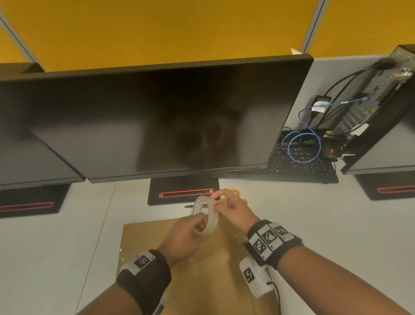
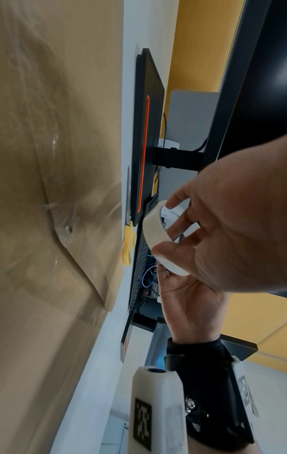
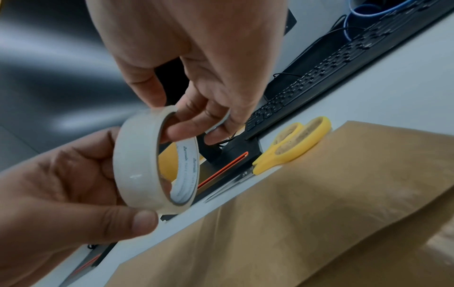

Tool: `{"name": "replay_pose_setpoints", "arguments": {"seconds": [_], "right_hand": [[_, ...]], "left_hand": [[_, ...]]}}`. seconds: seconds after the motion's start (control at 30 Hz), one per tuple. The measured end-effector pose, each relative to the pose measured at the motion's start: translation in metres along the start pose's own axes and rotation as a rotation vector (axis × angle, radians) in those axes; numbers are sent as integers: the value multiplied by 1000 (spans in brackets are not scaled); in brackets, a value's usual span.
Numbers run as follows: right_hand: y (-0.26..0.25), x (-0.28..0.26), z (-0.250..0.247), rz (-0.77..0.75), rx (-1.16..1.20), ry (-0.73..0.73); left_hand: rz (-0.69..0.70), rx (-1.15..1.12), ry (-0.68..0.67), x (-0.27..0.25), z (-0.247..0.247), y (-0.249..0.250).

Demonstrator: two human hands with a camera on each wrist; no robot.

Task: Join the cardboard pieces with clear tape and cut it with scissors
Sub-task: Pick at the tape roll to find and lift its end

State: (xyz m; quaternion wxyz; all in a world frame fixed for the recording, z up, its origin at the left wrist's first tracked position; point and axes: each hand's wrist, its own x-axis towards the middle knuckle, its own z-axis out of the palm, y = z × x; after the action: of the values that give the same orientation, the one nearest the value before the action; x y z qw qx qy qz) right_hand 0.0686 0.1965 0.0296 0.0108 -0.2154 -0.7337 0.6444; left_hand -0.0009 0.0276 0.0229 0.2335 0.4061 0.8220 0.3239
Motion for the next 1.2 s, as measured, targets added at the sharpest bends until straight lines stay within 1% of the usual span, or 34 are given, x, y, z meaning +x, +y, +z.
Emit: {"name": "replay_pose_setpoints", "arguments": {"seconds": [0.1,0.17,0.3,0.37,0.47,0.57,0.67,0.73,0.83,0.93,1.03,1.1,1.13,1.2], "right_hand": [[-4,-3,2,-18,-14,-82],[-3,-3,4,-21,-42,-121],[-4,-6,5,-14,-56,-142],[-2,-6,6,-16,-59,-159],[-2,-6,7,-1,-45,-150],[-4,-5,8,32,24,-138],[-6,-5,9,58,98,-122],[-7,-5,9,85,126,-120],[-12,-6,9,127,89,-163],[-15,-5,8,152,67,-214],[-16,-5,12,151,107,-234],[-17,-7,13,153,90,-261],[-17,-8,11,151,61,-265],[-17,-9,8,138,13,-290]], "left_hand": [[40,-14,-9,1,2,-3],[25,-18,-14,1,2,-4],[6,-66,-23,-2,3,-7],[15,-51,-19,-3,3,-9],[65,3,2,-2,5,-15],[77,102,17,-3,7,-23],[124,194,41,-3,7,-24],[159,250,87,-3,6,-25],[214,345,170,-4,5,-27],[269,391,179,-4,5,-27],[289,295,180,-4,5,-21],[221,103,193,-6,1,-13],[184,-10,224,-6,-1,-10],[117,-158,367,-3,-4,-6]]}}
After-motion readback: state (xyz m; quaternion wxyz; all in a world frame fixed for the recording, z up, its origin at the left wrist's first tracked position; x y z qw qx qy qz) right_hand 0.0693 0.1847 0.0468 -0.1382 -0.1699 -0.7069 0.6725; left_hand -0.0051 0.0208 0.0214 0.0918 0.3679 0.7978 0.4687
